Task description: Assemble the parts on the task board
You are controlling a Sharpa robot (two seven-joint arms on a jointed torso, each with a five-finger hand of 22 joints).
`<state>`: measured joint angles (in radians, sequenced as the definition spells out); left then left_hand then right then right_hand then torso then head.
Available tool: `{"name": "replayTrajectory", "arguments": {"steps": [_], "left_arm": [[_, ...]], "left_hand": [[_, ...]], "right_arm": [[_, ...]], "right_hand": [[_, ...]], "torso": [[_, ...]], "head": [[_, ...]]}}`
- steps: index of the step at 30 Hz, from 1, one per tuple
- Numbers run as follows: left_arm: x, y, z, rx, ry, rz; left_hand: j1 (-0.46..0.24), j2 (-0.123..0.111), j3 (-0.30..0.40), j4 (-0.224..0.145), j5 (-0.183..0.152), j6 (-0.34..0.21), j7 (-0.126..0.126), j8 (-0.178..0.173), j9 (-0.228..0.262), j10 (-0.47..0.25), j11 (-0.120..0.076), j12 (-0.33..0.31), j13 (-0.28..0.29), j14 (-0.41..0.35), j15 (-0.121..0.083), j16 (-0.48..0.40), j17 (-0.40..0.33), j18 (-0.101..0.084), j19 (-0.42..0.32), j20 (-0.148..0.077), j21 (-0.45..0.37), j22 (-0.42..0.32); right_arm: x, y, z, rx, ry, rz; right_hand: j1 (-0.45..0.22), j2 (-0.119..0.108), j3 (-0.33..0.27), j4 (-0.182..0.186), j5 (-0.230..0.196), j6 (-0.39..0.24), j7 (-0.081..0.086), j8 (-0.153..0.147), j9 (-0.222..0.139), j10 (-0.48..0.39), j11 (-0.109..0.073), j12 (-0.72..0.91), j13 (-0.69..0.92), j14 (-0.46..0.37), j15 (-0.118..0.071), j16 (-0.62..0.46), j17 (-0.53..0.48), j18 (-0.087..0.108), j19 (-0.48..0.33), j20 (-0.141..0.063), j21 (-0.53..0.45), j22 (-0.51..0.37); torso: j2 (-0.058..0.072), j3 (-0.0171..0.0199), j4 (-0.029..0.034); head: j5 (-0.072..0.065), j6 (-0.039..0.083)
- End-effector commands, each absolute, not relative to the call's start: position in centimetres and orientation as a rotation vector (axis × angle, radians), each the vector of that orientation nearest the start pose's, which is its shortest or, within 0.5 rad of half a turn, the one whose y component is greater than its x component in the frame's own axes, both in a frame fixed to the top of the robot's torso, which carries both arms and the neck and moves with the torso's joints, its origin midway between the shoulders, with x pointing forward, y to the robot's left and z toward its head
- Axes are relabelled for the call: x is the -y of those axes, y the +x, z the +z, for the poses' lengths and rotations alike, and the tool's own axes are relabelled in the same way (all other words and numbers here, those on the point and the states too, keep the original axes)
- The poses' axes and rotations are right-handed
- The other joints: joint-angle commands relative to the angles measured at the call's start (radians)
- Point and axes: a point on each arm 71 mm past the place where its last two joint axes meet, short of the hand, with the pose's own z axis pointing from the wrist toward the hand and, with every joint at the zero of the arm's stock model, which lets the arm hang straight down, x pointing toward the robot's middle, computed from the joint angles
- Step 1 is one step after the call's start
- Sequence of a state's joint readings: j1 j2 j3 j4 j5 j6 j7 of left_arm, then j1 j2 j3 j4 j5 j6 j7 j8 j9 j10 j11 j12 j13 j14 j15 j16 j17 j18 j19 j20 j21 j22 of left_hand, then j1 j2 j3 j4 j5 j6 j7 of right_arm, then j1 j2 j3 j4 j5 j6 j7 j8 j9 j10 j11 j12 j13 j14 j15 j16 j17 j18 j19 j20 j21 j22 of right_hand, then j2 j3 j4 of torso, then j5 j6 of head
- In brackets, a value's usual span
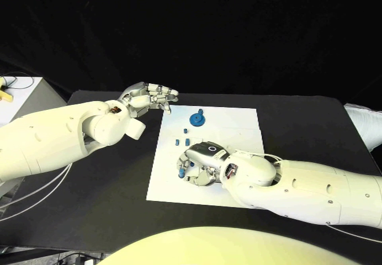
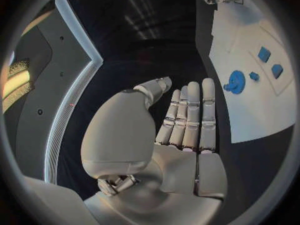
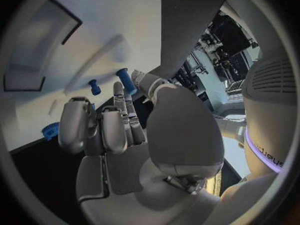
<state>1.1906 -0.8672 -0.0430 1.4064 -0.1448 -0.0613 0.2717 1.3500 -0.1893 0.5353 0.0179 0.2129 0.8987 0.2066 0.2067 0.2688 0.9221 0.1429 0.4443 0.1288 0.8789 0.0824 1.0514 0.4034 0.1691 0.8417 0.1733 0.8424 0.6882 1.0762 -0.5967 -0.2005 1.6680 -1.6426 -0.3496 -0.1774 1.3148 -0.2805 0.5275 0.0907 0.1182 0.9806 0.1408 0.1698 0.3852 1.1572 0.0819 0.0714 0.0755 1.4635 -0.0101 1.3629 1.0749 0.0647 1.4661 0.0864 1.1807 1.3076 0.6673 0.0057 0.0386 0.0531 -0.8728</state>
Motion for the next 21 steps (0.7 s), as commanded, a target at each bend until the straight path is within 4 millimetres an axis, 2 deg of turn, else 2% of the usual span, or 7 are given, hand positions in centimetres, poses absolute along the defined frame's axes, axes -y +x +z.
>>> {"name": "replayTrajectory", "arguments": {"steps": [1, 6, 12, 15, 18, 19, 21], "left_arm": [[-24.1, 50.0, -19.6, -1.656, -1.003, -1.547], [-24.1, 50.0, -19.6, -1.656, -1.003, -1.547], [-24.1, 50.0, -19.6, -1.657, -1.004, -1.545], [-24.1, 50.0, -19.6, -1.657, -1.004, -1.545], [-24.1, 50.0, -19.7, -1.657, -1.004, -1.546], [-24.1, 50.0, -19.7, -1.658, -1.004, -1.546], [-24.1, 50.0, -19.7, -1.658, -1.004, -1.546]], "left_hand": [[0.004, 0.002, -0.004, 0.000, -0.003, -0.005, -0.002, 0.006, -0.001, -0.005, 0.002, 0.007, -0.002, 0.005, -0.003, -0.003, -0.001, 0.015, 0.006, 0.001, -0.003, -0.001], [0.004, 0.002, -0.004, 0.000, -0.003, -0.005, -0.002, 0.006, -0.001, -0.005, 0.002, 0.007, -0.002, 0.005, -0.003, -0.003, -0.001, 0.015, 0.006, 0.001, -0.003, -0.001], [0.004, 0.002, -0.004, 0.000, -0.003, -0.005, -0.002, 0.006, -0.001, -0.005, 0.002, 0.007, -0.002, 0.005, -0.003, -0.003, -0.001, 0.015, 0.006, 0.001, -0.003, -0.001], [0.004, 0.002, -0.004, 0.000, -0.003, -0.005, -0.002, 0.006, -0.001, -0.005, 0.002, 0.007, -0.002, 0.005, -0.003, -0.003, -0.001, 0.015, 0.006, 0.001, -0.003, -0.001], [0.004, 0.002, -0.004, 0.000, -0.003, -0.005, -0.002, 0.006, -0.001, -0.005, 0.002, 0.007, -0.002, 0.005, -0.003, -0.003, -0.001, 0.015, 0.006, 0.001, -0.003, -0.001], [0.004, 0.002, -0.004, 0.000, -0.003, -0.005, -0.002, 0.006, -0.001, -0.005, 0.002, 0.007, -0.002, 0.005, -0.003, -0.003, -0.001, 0.015, 0.006, 0.001, -0.003, -0.001], [0.004, 0.002, -0.004, 0.000, -0.003, -0.005, -0.002, 0.006, -0.001, -0.005, 0.002, 0.007, -0.002, 0.005, -0.003, -0.003, -0.001, 0.015, 0.006, 0.001, -0.003, -0.001]], "right_arm": [[4.5, 37.2, -26.1, -1.717, -0.478, 0.952], [5.1, 37.2, -25.7, -1.675, -0.437, 0.959], [6.3, 37.2, -25.0, -1.623, -0.372, 0.980], [7.1, 37.2, -24.5, -1.609, -0.337, 0.990], [8.3, 37.5, -23.8, -1.612, -0.283, 0.998], [8.9, 37.7, -23.5, -1.623, -0.256, 0.999], [10.1, 38.2, -23.1, -1.650, -0.196, 0.997]], "right_hand": [[0.009, -0.002, -0.012, -0.001, -0.007, -0.009, -0.002, -0.006, -0.001, -0.014, 0.001, 0.007, -0.001, 0.004, 0.007, -0.007, -0.009, 0.013, 0.000, 0.006, -0.015, 0.076], [0.020, 0.005, -0.054, 0.000, -0.005, -0.014, 0.000, -0.014, -0.004, -0.051, 0.005, 0.021, -0.003, -0.004, 0.011, -0.016, -0.027, 0.018, -0.008, 0.010, -0.047, 0.062], [0.091, 0.046, -0.219, 0.033, 0.000, -0.056, -0.003, -0.056, -0.024, -0.159, 0.018, 0.089, -0.002, -0.040, 0.023, -0.053, -0.107, 0.043, -0.046, 0.021, -0.200, -0.012], [0.115, 0.054, -0.259, 0.049, 0.001, -0.070, 0.001, -0.069, -0.031, -0.175, 0.018, 0.117, -0.001, -0.040, 0.023, -0.052, -0.109, 0.043, -0.044, 0.021, -0.205, -0.016], [0.127, 0.060, -0.268, 0.058, 0.003, -0.067, 0.000, -0.069, -0.033, -0.168, 0.015, 0.139, 0.002, -0.037, 0.020, -0.050, -0.107, 0.042, -0.040, 0.020, -0.202, -0.015], [0.137, 0.065, -0.261, 0.061, 0.007, -0.056, 0.013, -0.066, -0.034, -0.145, 0.010, 0.160, 0.005, -0.031, 0.016, -0.045, -0.098, 0.041, -0.033, 0.017, -0.189, -0.009], [0.141, 0.065, -0.248, 0.068, 0.008, -0.045, 0.014, -0.064, -0.036, -0.113, 0.006, 0.182, 0.006, -0.024, 0.013, -0.041, -0.089, 0.038, -0.026, 0.013, -0.173, -0.002]], "torso": [[0.000, 0.0005, -0.0004], [0.000, 0.0007, 0.0000], [-0.001, 0.0008, -0.0017], [-0.002, 0.0010, -0.0030], [-0.002, 0.0018, -0.0030], [-0.003, 0.0019, -0.0030], [-0.003, 0.0019, -0.0032]], "head": [[-0.001, 0.000], [-0.003, 0.000], [-0.007, 0.000], [-0.010, 0.000], [-0.016, 0.000], [-0.022, 0.000], [-0.028, 0.000]]}}
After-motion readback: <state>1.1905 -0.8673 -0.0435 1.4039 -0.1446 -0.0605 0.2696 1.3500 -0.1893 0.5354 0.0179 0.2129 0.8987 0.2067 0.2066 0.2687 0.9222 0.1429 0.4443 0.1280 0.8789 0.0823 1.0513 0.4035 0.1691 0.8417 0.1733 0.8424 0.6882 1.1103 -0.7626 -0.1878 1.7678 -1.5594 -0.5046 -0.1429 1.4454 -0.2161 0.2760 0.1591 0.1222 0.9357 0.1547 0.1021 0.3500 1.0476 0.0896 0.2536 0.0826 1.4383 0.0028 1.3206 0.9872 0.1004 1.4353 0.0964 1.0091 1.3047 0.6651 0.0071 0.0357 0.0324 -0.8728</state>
